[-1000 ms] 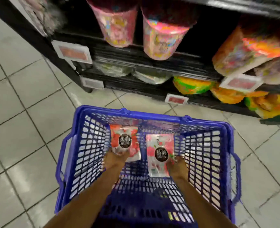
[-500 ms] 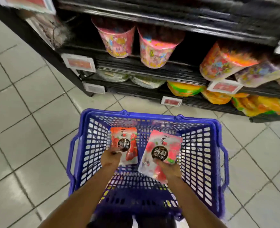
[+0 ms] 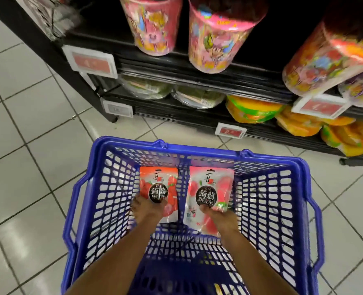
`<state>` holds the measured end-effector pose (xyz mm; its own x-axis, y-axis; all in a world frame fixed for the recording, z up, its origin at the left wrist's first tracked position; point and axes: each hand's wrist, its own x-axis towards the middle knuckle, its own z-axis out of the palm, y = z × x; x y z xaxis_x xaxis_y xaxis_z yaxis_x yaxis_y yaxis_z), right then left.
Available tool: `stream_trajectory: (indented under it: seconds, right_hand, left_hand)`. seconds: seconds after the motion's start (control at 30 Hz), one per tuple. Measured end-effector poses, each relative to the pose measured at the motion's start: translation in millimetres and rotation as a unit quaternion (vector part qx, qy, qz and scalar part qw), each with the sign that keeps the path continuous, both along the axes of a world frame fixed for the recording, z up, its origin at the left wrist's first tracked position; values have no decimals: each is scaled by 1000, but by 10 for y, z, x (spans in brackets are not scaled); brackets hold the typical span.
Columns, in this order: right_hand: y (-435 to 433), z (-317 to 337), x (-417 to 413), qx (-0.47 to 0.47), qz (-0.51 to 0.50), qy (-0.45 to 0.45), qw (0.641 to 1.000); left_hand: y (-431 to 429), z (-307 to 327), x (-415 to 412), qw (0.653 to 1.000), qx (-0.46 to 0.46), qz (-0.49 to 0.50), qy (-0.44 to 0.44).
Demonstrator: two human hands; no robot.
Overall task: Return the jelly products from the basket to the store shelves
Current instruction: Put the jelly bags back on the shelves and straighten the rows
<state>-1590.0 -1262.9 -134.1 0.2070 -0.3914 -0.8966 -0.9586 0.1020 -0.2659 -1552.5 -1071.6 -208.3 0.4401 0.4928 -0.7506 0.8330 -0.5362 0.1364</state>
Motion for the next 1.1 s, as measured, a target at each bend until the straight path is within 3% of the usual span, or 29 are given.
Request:
stream_trajectory:
  seconds: [0.1, 0.2, 0.33, 0.57, 0.87, 1.1]
  right_hand:
    - [-24, -115, -29, -4, -4, -17, 1000]
    - [-28, 5, -90, 12, -25, -27, 999]
    - [-39, 728, -182, 51, -18, -47, 997]
    - [-104, 2791, -179, 47, 12, -172, 984]
    - [-162, 5895, 269, 74, 11, -366, 928]
    - [-186, 7647, 664, 100, 53, -501, 858]
  left_hand:
    - [-81, -121, 2, 999, 16, 23, -17]
    - [-87, 37, 36, 996, -63, 64, -27]
    - [-14, 781, 37, 966, -217, 143, -17]
    - [324, 3278, 182, 920, -371, 90, -91]
    - [603, 6651, 706, 868, -421, -21, -264]
    - [601, 8442, 945, 819, -398, -56, -410]
